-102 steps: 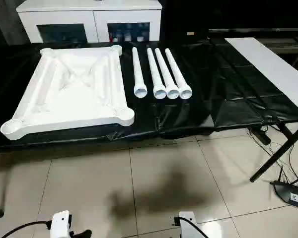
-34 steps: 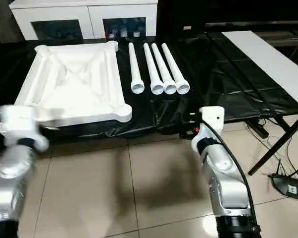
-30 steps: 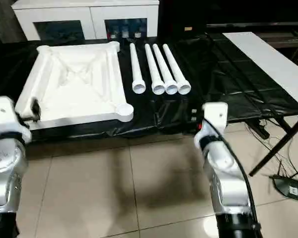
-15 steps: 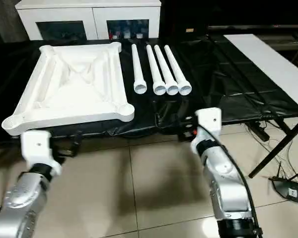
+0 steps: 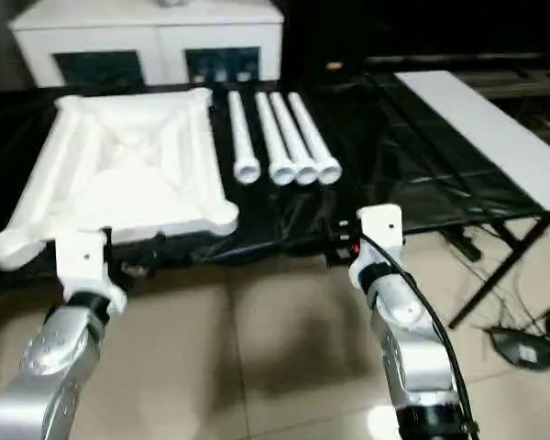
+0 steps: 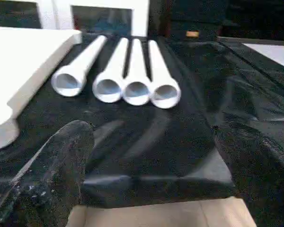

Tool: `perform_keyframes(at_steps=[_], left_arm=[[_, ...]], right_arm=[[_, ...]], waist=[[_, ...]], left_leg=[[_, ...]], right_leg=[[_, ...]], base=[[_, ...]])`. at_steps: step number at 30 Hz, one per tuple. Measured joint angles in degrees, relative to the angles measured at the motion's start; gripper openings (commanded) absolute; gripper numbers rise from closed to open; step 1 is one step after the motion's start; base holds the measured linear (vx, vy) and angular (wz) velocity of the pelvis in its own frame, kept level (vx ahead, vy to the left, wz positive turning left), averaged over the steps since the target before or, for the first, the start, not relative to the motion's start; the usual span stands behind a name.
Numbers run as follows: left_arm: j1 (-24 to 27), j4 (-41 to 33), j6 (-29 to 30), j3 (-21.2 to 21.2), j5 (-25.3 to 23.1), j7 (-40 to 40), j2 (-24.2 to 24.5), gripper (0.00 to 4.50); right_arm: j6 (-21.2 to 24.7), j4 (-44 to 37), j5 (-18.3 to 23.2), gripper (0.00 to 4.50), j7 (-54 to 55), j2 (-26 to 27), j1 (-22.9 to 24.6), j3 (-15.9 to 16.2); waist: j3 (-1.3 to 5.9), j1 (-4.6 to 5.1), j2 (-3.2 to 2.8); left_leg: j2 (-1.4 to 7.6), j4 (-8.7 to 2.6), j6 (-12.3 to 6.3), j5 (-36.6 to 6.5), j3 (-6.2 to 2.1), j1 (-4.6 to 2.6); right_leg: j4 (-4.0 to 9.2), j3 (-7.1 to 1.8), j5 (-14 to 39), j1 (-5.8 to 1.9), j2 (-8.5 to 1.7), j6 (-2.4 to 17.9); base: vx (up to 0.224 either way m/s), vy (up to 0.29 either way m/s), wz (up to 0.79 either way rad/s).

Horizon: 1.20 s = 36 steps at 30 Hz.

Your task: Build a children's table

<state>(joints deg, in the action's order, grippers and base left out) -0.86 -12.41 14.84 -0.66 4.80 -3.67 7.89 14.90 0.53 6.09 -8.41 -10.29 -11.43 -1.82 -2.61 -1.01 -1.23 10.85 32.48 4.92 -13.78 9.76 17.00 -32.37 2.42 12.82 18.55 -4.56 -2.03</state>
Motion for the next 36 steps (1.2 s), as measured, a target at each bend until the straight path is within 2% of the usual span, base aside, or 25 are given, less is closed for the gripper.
perform_keyframes(at_steps=[8,9,10,11,12,13,14,15,16,17,18,19,21,23,24,25,26,27,30,31,32,33,34,35,36], left_arm=[[-1.1,0.4,0.1,0.1,-0.1,0.0,0.0,4.5],[-1.4,0.4,0.1,0.4,-0.1,-0.1,-0.2,4.5],[-2.0,0.4,0.1,0.9,-0.1,-0.2,-0.4,4.5],[-1.9,0.4,0.1,1.1,-0.1,-0.4,-0.5,4.5],[-1.2,0.3,0.1,0.5,-0.1,-0.4,-0.1,4.5],[0.2,1.2,0.3,-1.3,-0.2,-0.1,0.9,4.5],[0.4,1.9,0.5,-2.0,-0.3,0.0,1.1,4.5],[0.1,1.8,0.5,-2.0,-0.4,0.1,1.0,4.5],[-0.6,1.4,0.5,-1.6,-0.5,0.1,0.8,4.5],[-1.7,1.6,0.4,-0.9,-0.5,0.0,-0.3,4.5],[-1.9,1.3,0.4,1.2,-0.5,-0.3,-1.5,4.5],[-1.2,1.1,0.3,2.1,-0.5,-0.6,-1.5,4.5],[-1.0,0.9,0.3,1.2,-0.5,-0.6,-0.4,4.5],[-1.0,0.6,0.3,0.4,-0.5,-0.6,-0.1,4.5],[-0.8,0.4,0.2,0.3,-0.5,-0.6,0.0,4.5],[0.0,0.4,0.2,-0.4,-0.5,-0.6,0.4,4.5],[0.1,0.9,0.3,-1.4,-0.6,-0.5,0.8,4.5],[0.1,1.3,0.4,-1.5,-0.6,-0.5,0.7,4.5],[-0.1,1.3,0.4,-1.2,-0.6,-0.6,0.4,4.5],[-0.3,1.2,0.4,-1.0,-0.6,-0.6,0.4,4.5],[-0.4,1.2,0.4,-0.9,-0.6,-0.6,0.4,4.5],[-0.4,1.2,0.4,-0.7,-0.6,-0.7,0.2,4.5],[-0.4,1.2,0.4,0.2,-0.5,-1.1,-0.6,4.5],[-0.4,1.2,0.3,1.0,-0.3,-1.3,-0.9,4.5],[-0.5,1.2,0.2,1.2,0.4,-2.0,-1.2,4.5]], right_arm=[[-0.7,0.1,-1.2,4.44,0.2,-0.1,0.0,0.1],[-0.7,0.2,-1.4,4.44,0.2,-0.4,0.1,0.0],[-0.7,0.3,-1.5,4.44,0.2,-0.9,0.2,-0.2],[-0.7,0.3,-1.7,4.44,0.2,-1.2,0.1,-0.3],[-0.8,0.4,-1.9,4.44,0.2,-1.0,-0.8,0.0],[-1.2,0.2,-2.0,4.44,-0.2,0.8,-2.3,2.1],[-1.7,-0.2,-2.0,4.44,-0.4,1.2,-2.1,3.2],[-1.7,-0.2,-2.0,4.44,-0.6,1.1,-1.9,3.5],[-1.8,-0.2,-2.1,4.44,-0.6,0.5,-1.6,3.2],[-1.9,0.0,-2.2,4.44,-0.6,-0.6,-0.7,2.1],[-1.8,1.0,-2.3,4.44,-0.4,-1.7,0.3,0.5],[-1.5,2.5,-2.3,4.44,-0.2,-1.8,0.7,-0.5],[-1.6,2.1,-2.2,4.44,-0.2,-0.9,0.2,-0.2],[-1.8,0.8,-1.9,4.44,-0.2,0.1,-0.7,-0.2],[-1.9,0.6,-1.7,4.44,-0.3,0.3,-1.3,0.0],[-1.9,0.7,-1.5,4.44,-0.6,1.7,-1.7,1.4],[-1.9,0.5,-1.3,4.44,-0.9,1.9,-1.7,2.4],[-1.9,0.6,-1.2,4.44,-0.9,1.7,-1.4,2.4],[-1.9,0.5,-1.0,4.44,-1.5,0.7,-1.1,2.1],[-1.9,0.4,-0.9,4.44,-2.1,0.8,-0.7,2.2],[-1.9,0.2,-0.9,4.44,-2.3,0.8,-0.2,2.2],[-1.8,0.2,-0.9,4.44,-2.6,0.6,0.2,2.1],[-1.5,0.2,-1.0,4.44,-3.2,-0.1,0.6,1.9],[-1.4,0.2,-1.0,4.44,-3.5,-0.7,0.5,1.8],[-1.3,0.2,-1.0,4.44,-4.3,-1.3,0.4,1.7]], waist=[[0.77,0.05,-0.78],[0.83,0.05,-0.79],[0.99,0.13,-1.17],[1.05,-0.01,-1.31],[1.16,0.5,-1.2],[1.16,1.11,-1.09],[1.21,1.16,-1.01],[1.4,1.62,-0.63],[1.54,2.44,1.15],[0.83,2.74,1.88],[0.87,2.19,1.08],[0.82,1.88,0.96],[0.84,0.63,0.78],[0.9,-1.19,-1.84],[0.8,-1.47,-3.99],[0.76,-1.13,-3.73],[0.77,-0.49,-2.74],[0.82,-0.27,-2.61],[0.58,1.21,-2.09],[0.29,1.57,-1.15],[0.03,1.67,-0.01],[-0.17,1.83,1.11],[-0.27,1.52,1.61],[-0.25,0.73,1.35],[-0.1,0.49,1.02]], left_leg=[[-0.69,0.23,-2.14,-3.1,-0.64,-1.15],[-1.15,1.45,-4.58,-4.2,-1.86,-0.34],[-1.52,4.41,-10.16,-5.3,-3.52,1.68],[-2.05,5.32,-12.84,-5.9,-4.41,2.13],[-2.82,4.6,-12.61,-7.1,-6.82,0.92],[-4.98,3.99,-11.9,-7.5,-10.61,-0.2],[-6.59,3.28,-11.46,-7.7,-13.39,-1.58],[-8.06,2.46,-10.59,-7.9,-15.13,-2.67],[-10.52,1.89,-7.05,-7.9,-15.89,-3.46],[-10.95,3.27,-5.51,-8.4,-15.33,-3.53],[-9.92,8.11,-7.8,-8.4,-12.18,-1.65],[-9.76,12.42,-9.4,-8.0,-8.76,0.65],[-9.72,10.35,-7.36,-6.7,-6.03,3.14],[-6.84,5.01,-5.95,-3.9,-6.05,5.11],[-4.92,4.0,-5.38,0.2,-6.34,4.87],[-5.36,5.21,-5.42,0.3,-6.51,4.68],[-6.23,5.34,-5.86,-0.2,-6.49,4.46],[-6.39,5.36,-6.14,-0.7,-6.5,3.96],[-7.33,5.01,-6.5,-2.6,-5.74,1.37],[-8.02,4.62,-6.15,-3.4,-4.85,0.02],[-8.8,4.06,-5.74,-3.8,-3.95,-0.88],[-8.98,3.93,-5.28,-4.3,-2.99,-1.91],[-8.49,5.45,-7.32,-5.7,-2.33,-2.4],[-8.44,7.47,-9.23,-6.7,-2.84,-1.99],[-8.48,10.38,-9.1,-6.6,-4.03,-0.53]], right_leg=[[0.3,-0.24,3.4,-2.35,0.53,0.4],[0.65,-0.07,3.9,-3.07,0.59,-0.3],[1.43,0.48,4.4,-4.35,0.54,-1.4],[1.8,1.28,4.9,-5.29,0.74,-1.7],[-1.42,1.81,5.9,-3.83,0.34,-1.3],[-9.29,2.06,7.1,-0.56,0.25,-1.9],[-12.03,1.78,7.6,1.56,0.68,-2.8],[-12.16,0.93,7.6,3.72,1.26,-3.0],[-7.76,-1.68,6.1,4.76,0.95,-1.1],[-9.3,-2.97,5.7,4.14,1.16,1.3],[-8.97,-2.94,6.3,2.74,1.36,1.2],[-6.94,-2.61,6.4,0.19,1.07,1.0],[-3.83,-2.27,5.9,-3.08,1.64,1.5],[-1.25,0.02,6.5,-6.34,4.12,2.4],[-1.13,1.73,7.2,-7.57,5.07,1.9],[-4.42,1.95,8.8,-7.07,4.56,2.7],[-9.04,1.39,9.2,-4.76,3.77,2.6],[-11.45,1.22,9.2,-2.98,3.66,2.2],[-11.37,1.13,7.6,2.59,2.82,0.0],[-9.39,1.1,6.0,3.67,1.92,0.4],[-6.24,0.92,4.8,3.64,1.13,1.0],[-5.52,-0.18,1.6,3.18,0.98,1.6],[-5.31,-1.48,0.8,2.5,1.66,2.6],[-5.23,-1.89,1.3,2.18,2.04,2.8],[-4.79,-1.88,1.6,1.69,2.3,2.8]], base=[[0.148,0.017,0.08],[0.175,0.032,0.4],[0.187,0.069,0.82],[0.187,0.069,0.82],[0.308,-0.093,0.63],[0.318,-0.308,0.1],[0.318,-0.308,0.1],[0.118,-0.335,0.15],[0.073,-0.257,0.6],[0.073,-0.257,0.6],[0.177,-0.061,0.77],[0.202,0.028,0.53],[0.187,0.011,0.36],[0.172,0.033,-0.01],[0.193,0.114,-0.02],[0.225,0.108,0.01],[0.225,0.108,0.01],[0.207,0.067,0.03],[0.17,0.059,0.0],[0.143,-0.041,-0.07],[0.143,-0.041,-0.07],[0.203,-0.112,0.1],[0.262,-0.114,0.08],[0.262,-0.114,0.08],[0.241,-0.063,-0.02]])
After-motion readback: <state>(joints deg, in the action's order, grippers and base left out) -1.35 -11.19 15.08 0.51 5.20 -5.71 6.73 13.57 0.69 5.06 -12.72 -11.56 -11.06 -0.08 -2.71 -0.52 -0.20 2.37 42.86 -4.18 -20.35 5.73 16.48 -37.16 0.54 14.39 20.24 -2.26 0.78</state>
